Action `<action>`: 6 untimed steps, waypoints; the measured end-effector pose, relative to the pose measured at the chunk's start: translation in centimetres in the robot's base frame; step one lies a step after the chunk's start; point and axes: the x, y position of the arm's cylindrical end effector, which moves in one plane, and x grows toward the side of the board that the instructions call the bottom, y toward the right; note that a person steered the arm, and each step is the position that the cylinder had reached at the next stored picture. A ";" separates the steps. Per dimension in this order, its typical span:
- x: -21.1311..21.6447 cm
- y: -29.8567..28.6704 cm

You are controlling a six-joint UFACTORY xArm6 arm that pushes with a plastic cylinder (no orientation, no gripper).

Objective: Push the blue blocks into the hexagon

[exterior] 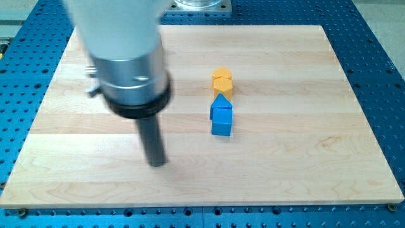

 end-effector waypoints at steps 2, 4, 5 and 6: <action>0.1 8.6; -5.2 10.7; -9.3 10.7; -10.2 10.8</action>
